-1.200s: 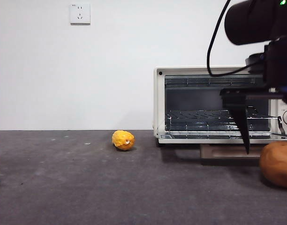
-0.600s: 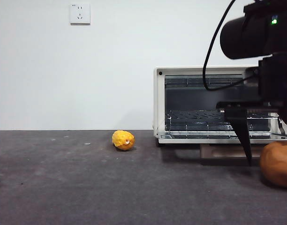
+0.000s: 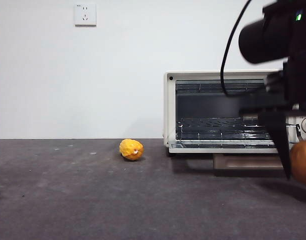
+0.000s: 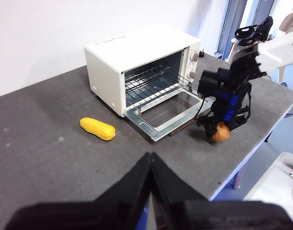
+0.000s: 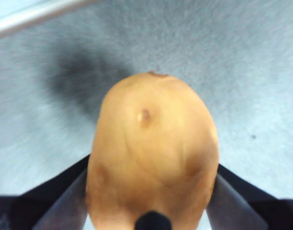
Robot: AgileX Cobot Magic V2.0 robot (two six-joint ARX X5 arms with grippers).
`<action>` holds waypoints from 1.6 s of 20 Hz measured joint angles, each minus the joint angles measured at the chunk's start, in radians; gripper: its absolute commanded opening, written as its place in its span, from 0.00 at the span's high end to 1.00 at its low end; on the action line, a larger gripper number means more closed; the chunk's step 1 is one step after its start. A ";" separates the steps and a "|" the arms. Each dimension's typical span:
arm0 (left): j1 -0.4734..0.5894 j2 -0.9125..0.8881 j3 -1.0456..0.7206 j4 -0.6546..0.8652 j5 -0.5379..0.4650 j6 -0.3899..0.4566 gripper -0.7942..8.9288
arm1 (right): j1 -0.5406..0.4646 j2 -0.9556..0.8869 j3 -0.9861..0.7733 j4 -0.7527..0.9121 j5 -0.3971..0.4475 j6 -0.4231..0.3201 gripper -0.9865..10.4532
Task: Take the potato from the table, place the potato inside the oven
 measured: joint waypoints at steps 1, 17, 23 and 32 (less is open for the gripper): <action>0.000 0.000 0.000 0.000 0.000 0.000 0.93 | 0.003 -0.023 0.014 -0.017 -0.005 -0.017 0.80; 0.000 0.000 0.000 0.000 -0.105 0.000 0.93 | 0.006 -0.096 0.067 0.669 0.114 -0.423 0.80; 0.000 0.008 0.000 0.000 -0.153 -0.003 0.93 | -0.082 0.003 0.068 0.738 0.129 -0.467 0.80; 0.000 0.067 0.000 0.000 -0.157 -0.013 0.93 | -0.176 0.079 0.068 0.882 0.046 -0.507 0.80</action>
